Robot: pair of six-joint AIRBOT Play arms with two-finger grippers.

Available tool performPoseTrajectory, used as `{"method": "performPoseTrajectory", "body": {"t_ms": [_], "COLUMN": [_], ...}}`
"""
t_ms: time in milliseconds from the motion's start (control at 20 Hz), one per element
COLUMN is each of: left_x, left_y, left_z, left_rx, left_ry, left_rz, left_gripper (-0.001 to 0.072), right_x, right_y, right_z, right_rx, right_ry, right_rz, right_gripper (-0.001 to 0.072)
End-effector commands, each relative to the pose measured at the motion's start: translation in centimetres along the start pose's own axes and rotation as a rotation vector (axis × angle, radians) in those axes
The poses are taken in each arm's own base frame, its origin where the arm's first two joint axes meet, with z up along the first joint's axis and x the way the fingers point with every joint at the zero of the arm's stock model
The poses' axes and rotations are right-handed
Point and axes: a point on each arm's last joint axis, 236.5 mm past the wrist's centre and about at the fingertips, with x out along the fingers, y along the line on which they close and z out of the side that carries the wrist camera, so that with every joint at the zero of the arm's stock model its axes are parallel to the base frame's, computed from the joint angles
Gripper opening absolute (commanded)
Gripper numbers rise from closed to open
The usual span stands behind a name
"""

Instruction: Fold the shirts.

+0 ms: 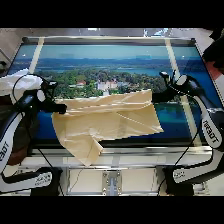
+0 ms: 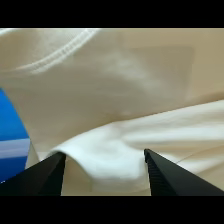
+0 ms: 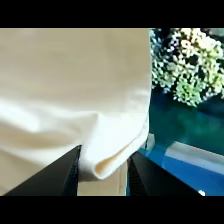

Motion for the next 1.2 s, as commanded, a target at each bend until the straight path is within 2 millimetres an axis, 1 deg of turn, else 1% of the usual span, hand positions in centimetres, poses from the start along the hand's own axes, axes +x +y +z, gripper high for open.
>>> {"method": "performPoseTrajectory", "body": {"t_ms": [0,50,100,150,200,250,300,350,450,500,550,600,650,750,800,850,900,1000,1150], "left_x": [-6.8,-10.3,-13.3,-14.7,-14.6,-13.8,-12.5,-11.4,-9.7,-9.1,-8.6,-8.0,-7.5,-6.4,-5.8,-5.2,-4.7,-4.1,-2.7], "left_y": [0.1,0.8,1.8,2.9,3.8,3.8,2.7,1.0,-3.4,-5.1,-6.6,-7.7,-8.7,-9.8,-9.7,-9.6,-9.7,-10.6,-11.5], "left_z": [3.6,3.9,2.6,-0.3,-4.2,-8.0,-11.7,-14.4,-18.9,-20.6,-21.8,-22.8,-23.3,-23.8,-24.0,-24.0,-23.8,-23.3,-23.3], "left_rx": [-0.082,-0.113,-0.159,-0.232,-0.347,-0.472,-0.557,-0.612,-0.65,-0.666,-0.668,-0.681,-0.702,-0.741,-0.739,-0.745,-0.758,-0.751,-0.714], "left_ry": [-0.202,-0.285,-0.323,-0.307,-0.257,-0.202,-0.132,-0.064,0.11,0.199,0.273,0.334,0.383,0.451,0.465,0.474,0.483,0.505,0.543], "left_rz": [-0.009,0.008,0.033,0.054,0.063,0.052,0.012,-0.047,-0.201,-0.26,-0.313,-0.354,-0.395,-0.445,-0.447,-0.446,-0.456,-0.503,-0.504], "left_gripper": [0.057,0.057,0.057,0.057,0.057,0.057,0.057,0.0569,0.0569,0.0569,0.0569,0.0569,0.0568,0.0554,0.0505,0.0474,0.0474,0.0474,0.0472], "right_x": [-7.6,-10.7,-13.8,-15.8,-16.7,-16.3,-15.0,-13.4,-10.7,-10.0,-9.7,-9.7,-9.8,-9.9,-10.0,-10.1,-10.2,-10.4,-10.5], "right_y": [1.2,0.6,-0.5,-1.4,-2.1,-2.2,-2.1,-1.9,-2.1,-2.2,-2.4,-2.5,-2.3,-1.8,-1.5,-1.2,-0.9,-0.4,0.0], "right_z": [0.6,0.7,0.5,-0.2,-1.5,-3.1,-4.7,-6.3,-8.7,-9.3,-9.4,-9.3,-9.1,-8.5,-8.3,-8.0,-7.8,-7.3,-7.0], "right_rx": [-0.055,-0.069,-0.061,-0.025,0.045,0.117,0.182,0.247,0.336,0.354,0.36,0.354,0.355,0.335,0.336,0.332,0.324,0.324,0.329], "right_ry": [-0.027,-0.064,-0.117,-0.156,-0.177,-0.176,-0.162,-0.133,-0.075,-0.059,-0.051,-0.057,-0.066,-0.084,-0.091,-0.102,-0.112,-0.127,-0.14], "right_rz": [-0.021,-0.071,-0.126,-0.146,-0.132,-0.079,-0.017,0.046,0.117,0.134,0.138,0.136,0.141,0.169,0.179,0.195,0.21,0.233,0.254], "right_gripper": [0.0328,0.0327,0.0327,0.0328,0.0356,0.0412,0.0412,0.0412,0.0412,0.0411,0.0412,0.0411,0.0411,0.0411,0.041,0.041,0.041,0.041,0.041]}}
